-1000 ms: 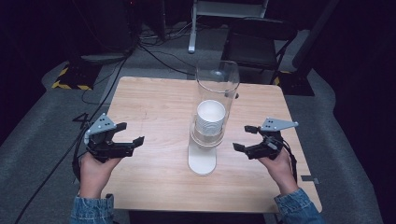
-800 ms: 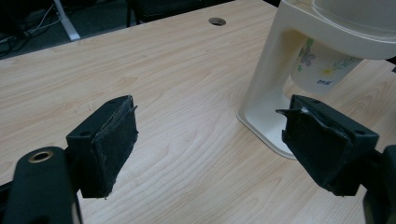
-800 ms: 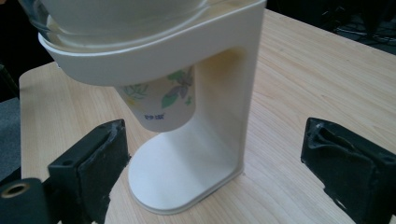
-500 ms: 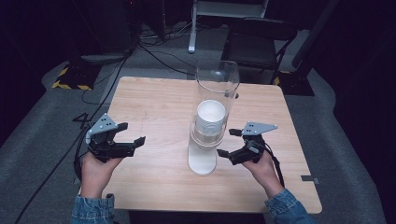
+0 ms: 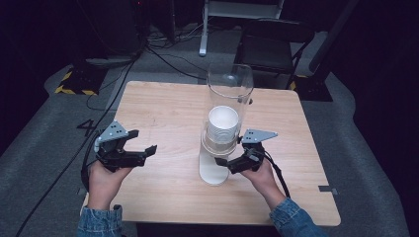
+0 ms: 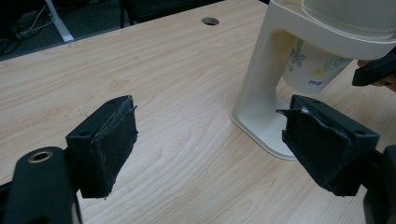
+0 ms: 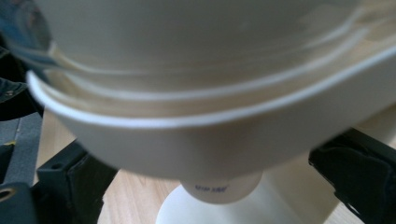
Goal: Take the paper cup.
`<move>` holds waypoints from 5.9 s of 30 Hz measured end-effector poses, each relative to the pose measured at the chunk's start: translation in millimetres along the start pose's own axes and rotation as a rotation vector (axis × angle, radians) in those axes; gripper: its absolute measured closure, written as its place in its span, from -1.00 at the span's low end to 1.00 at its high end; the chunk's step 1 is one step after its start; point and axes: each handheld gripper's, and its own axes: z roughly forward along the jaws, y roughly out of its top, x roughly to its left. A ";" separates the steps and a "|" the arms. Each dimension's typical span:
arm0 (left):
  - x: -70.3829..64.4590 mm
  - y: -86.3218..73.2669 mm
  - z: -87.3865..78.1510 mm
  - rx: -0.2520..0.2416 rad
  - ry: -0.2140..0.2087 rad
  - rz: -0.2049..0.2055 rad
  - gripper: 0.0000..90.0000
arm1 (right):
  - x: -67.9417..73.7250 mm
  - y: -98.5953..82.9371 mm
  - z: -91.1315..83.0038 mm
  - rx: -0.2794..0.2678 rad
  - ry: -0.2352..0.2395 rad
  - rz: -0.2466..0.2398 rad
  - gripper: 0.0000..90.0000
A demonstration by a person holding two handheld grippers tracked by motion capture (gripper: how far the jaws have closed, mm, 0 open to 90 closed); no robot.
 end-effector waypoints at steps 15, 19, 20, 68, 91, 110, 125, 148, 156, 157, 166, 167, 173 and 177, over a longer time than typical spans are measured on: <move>0.2 -0.5 2.5 0.004 -0.009 0.000 -0.61 | 8.1 -1.0 8.2 -0.063 -0.045 -0.077 -0.39; 1.0 -0.7 1.3 0.000 -0.011 -0.008 -0.61 | 6.4 -3.3 7.1 -0.076 -0.040 -0.065 -0.34; 1.0 -0.7 1.3 0.000 -0.011 -0.008 -0.61 | 6.6 -3.3 7.0 -0.074 -0.041 -0.066 -0.34; 1.3 -0.1 -1.6 -0.016 -0.036 -0.020 -0.60 | 7.9 -16.9 8.0 -0.114 -0.046 -0.081 -0.29; 3.3 -0.1 -4.0 -0.027 -0.044 -0.024 -0.60 | -1.9 -51.7 31.6 0.019 -0.052 -0.070 -0.24; 5.6 1.2 0.4 -0.022 -0.060 -0.028 -0.60 | 1.4 -57.6 26.8 0.098 -0.060 -0.092 -0.25; 6.3 9.0 13.3 -0.023 -0.092 -0.020 -0.60 | -1.0 -66.5 10.4 0.135 -0.100 -0.088 -0.26; 12.8 18.7 25.8 -0.041 -0.123 -0.033 -0.60 | -19.1 -65.8 -42.3 0.085 -0.228 -0.066 -0.26; 12.7 16.9 24.3 -0.035 -0.115 -0.029 -0.60 | -37.6 -57.7 -68.0 0.014 -0.291 -0.027 -0.26; 11.9 15.9 23.7 -0.034 -0.115 -0.034 -0.60 | -42.6 -56.1 -73.6 0.000 -0.307 -0.019 -0.26; 11.1 8.3 15.4 -0.022 -0.079 -0.027 -0.61 | -68.8 -50.9 -95.5 -0.072 -0.355 0.063 -0.28; 11.1 8.3 15.4 -0.022 -0.079 -0.027 -0.62 | -68.8 -50.9 -95.5 -0.072 -0.355 0.063 -0.28; 6.2 0.2 11.2 -0.031 -0.038 0.006 -0.64 | -89.3 -53.6 -100.7 -0.067 -0.341 0.119 -0.28; 5.3 -4.1 9.3 -0.031 -0.030 0.011 -0.65 | -100.7 -56.6 -99.6 -0.042 -0.357 0.133 -0.29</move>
